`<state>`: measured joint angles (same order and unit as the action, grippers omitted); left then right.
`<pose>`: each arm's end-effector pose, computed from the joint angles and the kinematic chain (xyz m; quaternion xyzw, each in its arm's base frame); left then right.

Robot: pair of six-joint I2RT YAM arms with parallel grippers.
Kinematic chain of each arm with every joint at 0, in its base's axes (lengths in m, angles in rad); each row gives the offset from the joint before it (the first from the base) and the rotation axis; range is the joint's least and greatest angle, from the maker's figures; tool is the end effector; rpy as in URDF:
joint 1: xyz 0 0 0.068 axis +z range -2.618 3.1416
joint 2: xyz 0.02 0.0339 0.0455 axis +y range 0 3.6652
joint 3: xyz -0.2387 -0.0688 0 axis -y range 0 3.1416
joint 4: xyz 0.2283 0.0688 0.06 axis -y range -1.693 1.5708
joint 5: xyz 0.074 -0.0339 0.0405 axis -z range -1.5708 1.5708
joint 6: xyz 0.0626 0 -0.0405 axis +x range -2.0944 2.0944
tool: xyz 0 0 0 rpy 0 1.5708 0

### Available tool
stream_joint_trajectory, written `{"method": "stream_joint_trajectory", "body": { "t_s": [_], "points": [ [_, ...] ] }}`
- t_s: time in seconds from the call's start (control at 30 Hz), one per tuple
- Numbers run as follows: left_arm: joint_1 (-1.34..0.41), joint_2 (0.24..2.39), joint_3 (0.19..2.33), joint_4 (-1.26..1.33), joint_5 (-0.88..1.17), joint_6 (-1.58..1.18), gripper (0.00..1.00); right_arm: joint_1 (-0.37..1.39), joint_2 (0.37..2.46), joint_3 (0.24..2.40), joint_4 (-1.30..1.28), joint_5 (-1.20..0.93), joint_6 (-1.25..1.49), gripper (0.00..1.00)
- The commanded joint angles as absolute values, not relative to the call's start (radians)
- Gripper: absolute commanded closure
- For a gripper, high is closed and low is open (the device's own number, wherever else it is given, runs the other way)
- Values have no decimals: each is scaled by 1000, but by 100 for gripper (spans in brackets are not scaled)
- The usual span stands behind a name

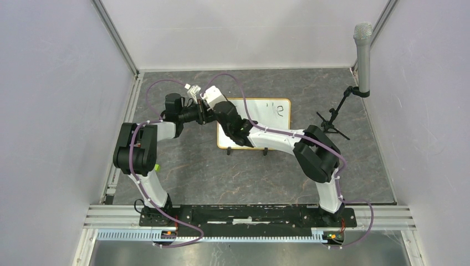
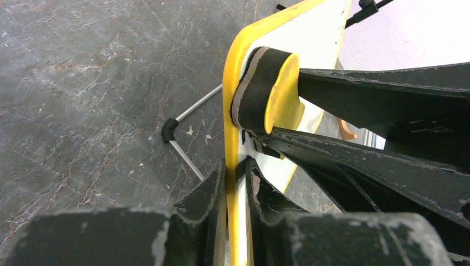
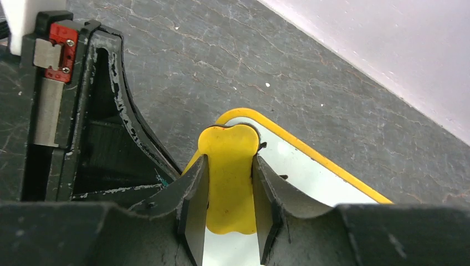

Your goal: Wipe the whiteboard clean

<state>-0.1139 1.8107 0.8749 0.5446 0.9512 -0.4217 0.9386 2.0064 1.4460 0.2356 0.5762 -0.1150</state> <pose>0.3543 -0.0918 0.1551 0.1384 0.7691 -0.4978 0.3762 0.3028 0.3557 0.2190 -0.2482 0.7564 0.0125 0.6050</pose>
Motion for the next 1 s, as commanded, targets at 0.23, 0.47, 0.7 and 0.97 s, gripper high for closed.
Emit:
{"method": "stream_joint_trajectory", "body": {
  "t_s": [0.23, 0.47, 0.7, 0.97],
  "points": [
    [-120, 1824, 867, 482, 842, -328, 98, 835, 1837, 1223, 223, 676, -31, 62],
    [-124, 1821, 867, 478, 834, -322, 98, 819, 1777, 1135, 219, 675, -3, 62],
    [-128, 1815, 863, 476, 829, -316, 98, 871, 1866, 1273, 190, 616, 9, 62],
    [-127, 1813, 862, 475, 827, -311, 98, 891, 1975, 1445, 153, 557, -12, 62]
  ]
}}
